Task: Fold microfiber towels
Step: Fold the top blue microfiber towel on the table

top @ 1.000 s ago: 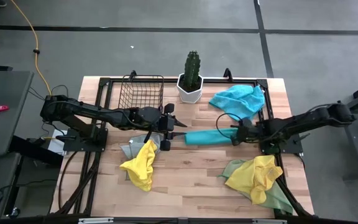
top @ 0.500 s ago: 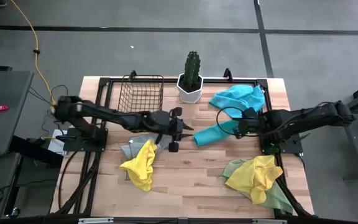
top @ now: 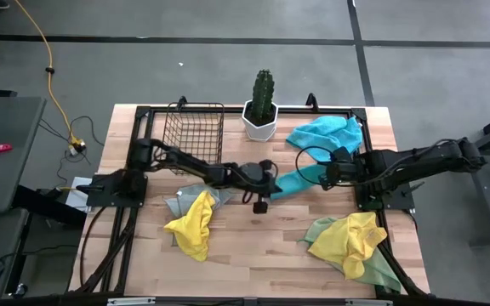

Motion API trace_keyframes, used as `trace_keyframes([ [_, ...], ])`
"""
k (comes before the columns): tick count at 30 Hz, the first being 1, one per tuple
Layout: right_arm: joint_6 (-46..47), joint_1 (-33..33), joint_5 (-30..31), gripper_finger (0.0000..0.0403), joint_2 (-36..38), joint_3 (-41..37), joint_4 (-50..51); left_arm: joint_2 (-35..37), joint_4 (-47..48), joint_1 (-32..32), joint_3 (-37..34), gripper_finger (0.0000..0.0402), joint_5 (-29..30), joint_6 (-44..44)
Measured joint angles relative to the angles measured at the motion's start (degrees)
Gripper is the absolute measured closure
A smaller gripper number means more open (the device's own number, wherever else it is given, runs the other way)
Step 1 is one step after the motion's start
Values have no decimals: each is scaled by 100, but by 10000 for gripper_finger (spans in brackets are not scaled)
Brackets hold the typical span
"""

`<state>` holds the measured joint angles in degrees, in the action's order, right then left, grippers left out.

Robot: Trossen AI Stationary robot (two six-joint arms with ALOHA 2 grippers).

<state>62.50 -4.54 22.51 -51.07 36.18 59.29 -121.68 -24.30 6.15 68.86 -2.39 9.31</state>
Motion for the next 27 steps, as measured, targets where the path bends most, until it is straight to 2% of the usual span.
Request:
trace_keyframes([
  [8,-66,0,-132,402,0,0,-198,-213,394,-100,0,401,143,-165],
  [19,-457,0,-587,402,2,2,-1288,-235,582,-93,0,401,152,-258],
  [27,-666,0,-646,402,2,4,-1840,-269,657,-100,0,402,75,-347],
])
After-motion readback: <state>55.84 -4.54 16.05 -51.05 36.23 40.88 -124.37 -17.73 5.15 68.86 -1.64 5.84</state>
